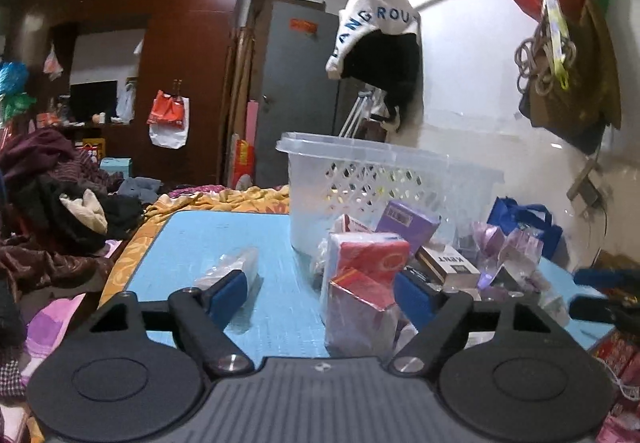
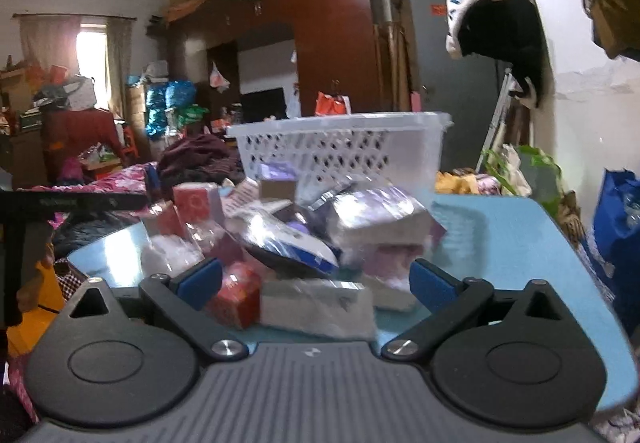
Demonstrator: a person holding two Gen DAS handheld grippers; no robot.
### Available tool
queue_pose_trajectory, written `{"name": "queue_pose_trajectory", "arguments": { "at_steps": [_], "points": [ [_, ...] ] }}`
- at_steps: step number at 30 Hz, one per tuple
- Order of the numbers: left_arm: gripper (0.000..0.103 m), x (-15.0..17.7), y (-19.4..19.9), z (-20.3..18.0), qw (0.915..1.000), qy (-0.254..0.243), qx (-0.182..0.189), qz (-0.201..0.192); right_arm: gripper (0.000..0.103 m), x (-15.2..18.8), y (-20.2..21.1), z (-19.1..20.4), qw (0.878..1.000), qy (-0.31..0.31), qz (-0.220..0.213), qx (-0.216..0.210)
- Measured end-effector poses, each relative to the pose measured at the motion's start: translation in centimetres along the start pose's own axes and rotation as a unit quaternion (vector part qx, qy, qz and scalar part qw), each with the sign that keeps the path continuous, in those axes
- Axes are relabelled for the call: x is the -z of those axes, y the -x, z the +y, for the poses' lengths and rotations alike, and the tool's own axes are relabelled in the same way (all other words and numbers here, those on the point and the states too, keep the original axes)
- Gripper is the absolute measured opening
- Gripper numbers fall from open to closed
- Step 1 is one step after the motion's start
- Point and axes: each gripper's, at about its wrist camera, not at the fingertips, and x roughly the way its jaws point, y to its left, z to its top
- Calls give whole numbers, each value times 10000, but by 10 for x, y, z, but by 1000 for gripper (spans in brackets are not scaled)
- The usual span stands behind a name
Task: Organize objects
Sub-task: 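Grasp the red box with the left tool while the right tool grasps the blue-and-white packet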
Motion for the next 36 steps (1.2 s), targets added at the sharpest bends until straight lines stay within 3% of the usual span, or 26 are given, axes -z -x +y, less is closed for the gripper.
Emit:
{"name": "queue_pose_trajectory", "arguments": {
  "at_steps": [4, 8, 13, 17, 20, 25, 36],
  "points": [
    [83, 3, -9, -3, 9996, 28, 263, 52, 94, -6, -20, 10, 9998, 192, 104, -8],
    [83, 4, -11, -6, 9993, -103, 366, 11, 93, -7, -39, 4, 9992, -113, 391, -62],
    [83, 9, -9, -10, 9979, -259, 593, -3, 94, -10, -39, -3, 9983, -406, 367, -196],
    [83, 10, -6, -13, 9975, -351, 613, -26, 91, -9, -38, 5, 9988, -219, 410, -143],
    [83, 11, -6, -15, 9971, -373, 670, -23, 82, -9, -38, 8, 9989, -120, 430, -125],
    [83, 12, -6, -19, 9964, -472, 702, -30, 74, -10, -42, 7, 9989, -96, 448, -105],
    [83, 15, -12, -17, 9971, -432, 621, 119, 73, -11, -44, 7, 9988, 32, 473, -152]
  ]
}}
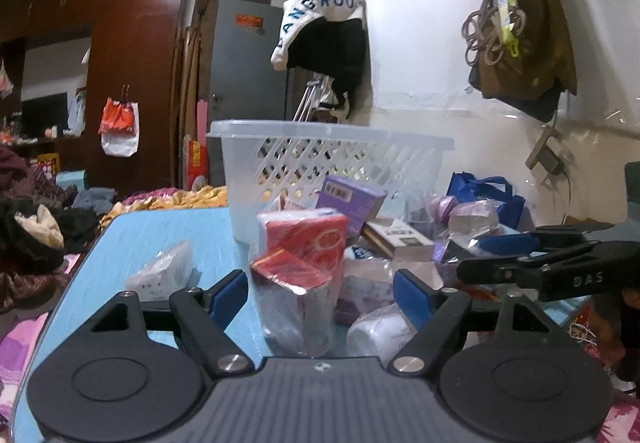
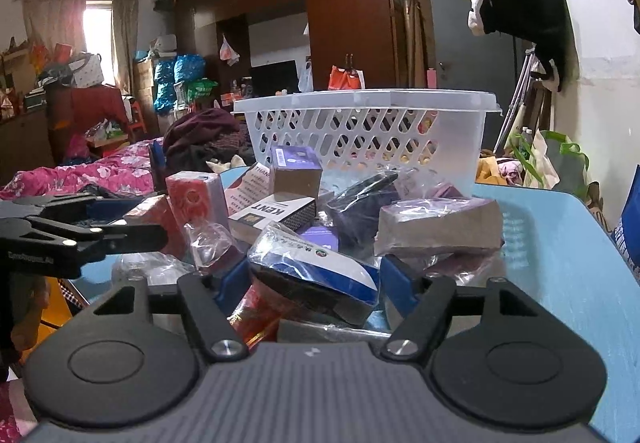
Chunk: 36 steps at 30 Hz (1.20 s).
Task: Organize objects
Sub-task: 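Grasp the red box with the left tool while the right tool grasps the blue-and-white packet, then lift both held items over the white basket and open both tools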
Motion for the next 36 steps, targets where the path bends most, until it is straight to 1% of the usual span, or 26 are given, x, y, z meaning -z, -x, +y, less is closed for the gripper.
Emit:
{"name": "queue_pose_trajectory", "arguments": {
  "at_steps": [3, 4, 5, 6, 8, 12, 17, 23, 27, 31, 34, 36],
  "points": [
    [83, 0, -3, 3, 9999, 78, -43, 61, 73, 0, 0, -1, 10000, -5, -7, -20],
    [81, 0, -4, 4, 9999, 92, -63, 79, 73, 0, 1, -1, 10000, 4, -17, -15],
    [70, 1, -5, 4, 9999, 92, -77, 97, 73, -1, 1, -1, 10000, 7, -29, -5],
    [51, 1, -5, 5, 9998, 101, -103, 139, 73, 0, 1, -1, 10000, 17, -43, 2],
    [48, 1, -5, 6, 9997, 158, -119, 132, 73, 0, 2, -1, 10000, 43, -69, -1],
    [46, 0, 0, 3, 9996, 55, -283, -11, 73, -1, 5, -1, 9998, 56, -170, -14],
    [46, -4, 5, 5, 9993, 94, -315, -176, 73, -4, 11, 5, 9992, 162, -368, 2],
    [46, -6, 6, 9, 9989, 168, -347, -257, 73, -8, 12, 5, 9988, 160, -454, -3],
    [46, -12, 13, 10, 9977, 177, -414, -509, 73, -11, 16, 4, 9984, 146, -547, -12],
    [46, -32, 19, 7, 9962, 81, -408, -764, 73, -24, 24, 4, 9971, 178, -739, 7],
    [46, -61, 10, 3, 9958, 58, -262, -876, 73, -41, 27, 4, 9958, 271, -873, 58],
    [44, -85, -3, 1, 9957, 66, -163, -909, 73, -59, 23, 3, 9950, 343, -924, 149]
  ]
}}
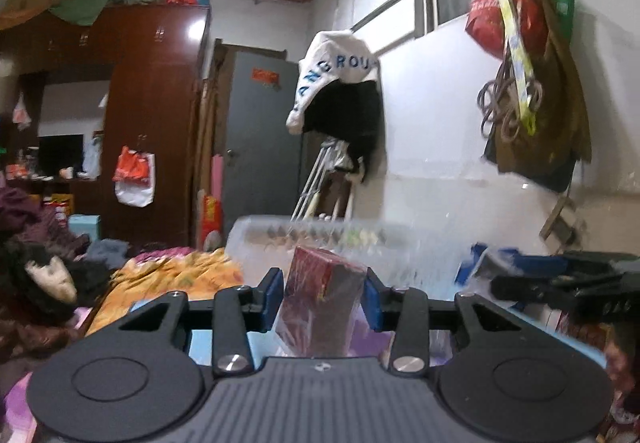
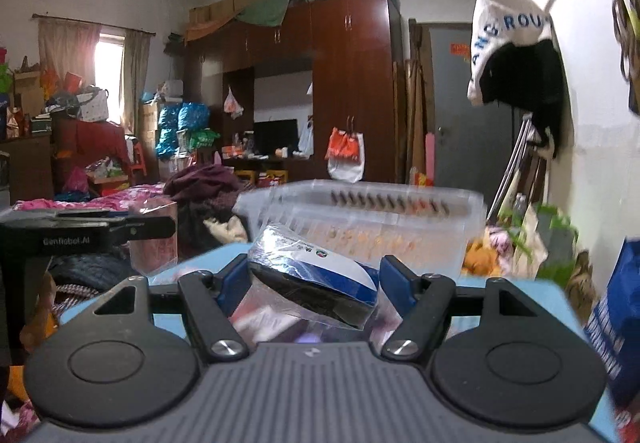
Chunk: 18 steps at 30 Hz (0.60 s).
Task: Organize objects
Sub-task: 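Lift both held items over the white basket and open both tools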
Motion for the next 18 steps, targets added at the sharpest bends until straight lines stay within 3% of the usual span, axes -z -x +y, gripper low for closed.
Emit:
{"name": "queue_pose_trajectory", "arguments": {
  "at_steps": [6, 10, 11, 14, 16, 18],
  "points": [
    [39, -61, -83, -5, 9993, 115, 49, 351, 73, -54, -52, -20, 9981, 232, 74, 562],
    [39, -69, -133, -6, 9969, 214, 32, 757, 73, -69, -100, -43, 9958, 128, 411, 805],
    [41, -68, -140, -8, 9970, 167, -7, 757, 73, -68, -110, -47, 9954, 81, 511, 808],
    [82, -60, -156, -12, 9956, -39, -317, 878, 75, -58, -131, -47, 9918, 233, 737, 1018],
    [83, -55, -159, -9, 9946, -50, -397, 959, 94, -55, -131, -49, 9910, 206, 702, 1120],
    [83, -52, -148, -4, 9948, -69, -401, 931, 103, -54, -122, -52, 9927, 69, 626, 1026]
  ]
}}
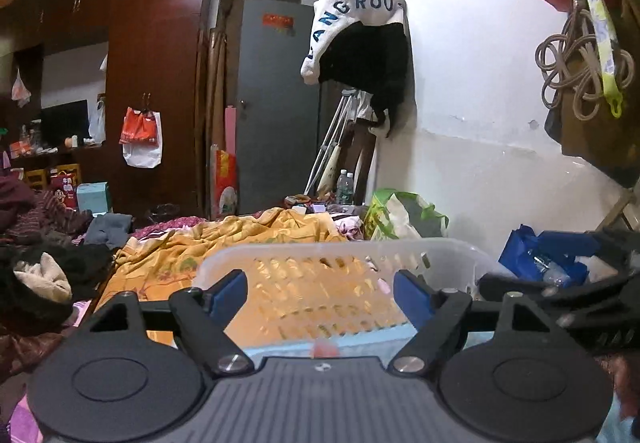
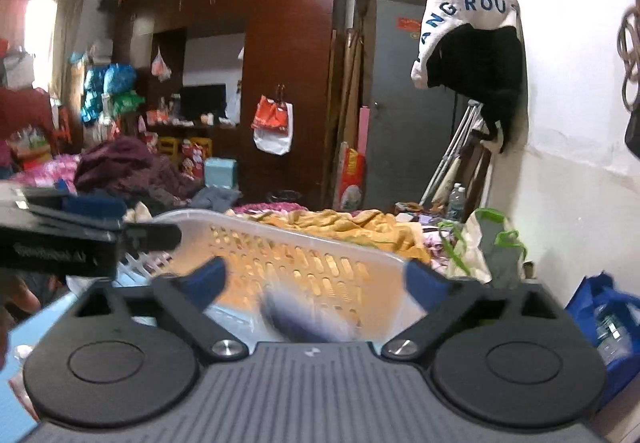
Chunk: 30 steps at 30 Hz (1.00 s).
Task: Organize objects
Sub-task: 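Lift both held items over the white basket and open both tools, then grasp the white wrapped roll with the left tool while the right grasps the silver packet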
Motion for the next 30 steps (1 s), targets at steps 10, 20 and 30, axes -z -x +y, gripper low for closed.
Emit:
{"name": "queue_pose_trajectory", "arguments": {
  "at_steps": [10, 20, 30],
  "points": [
    [88, 97, 160, -1, 9992, -214, 105, -330, 103, 68, 104, -28, 9984, -444, -164, -317],
    [90, 161, 189, -47, 9984, -525, 203, 41, 103, 142, 164, 3, 9977, -554, -120, -364],
    [87, 191, 153, -33, 9977, -426, -74, 514, 98, 160, 139, 22, 9974, -443, 24, -576]
  ]
}}
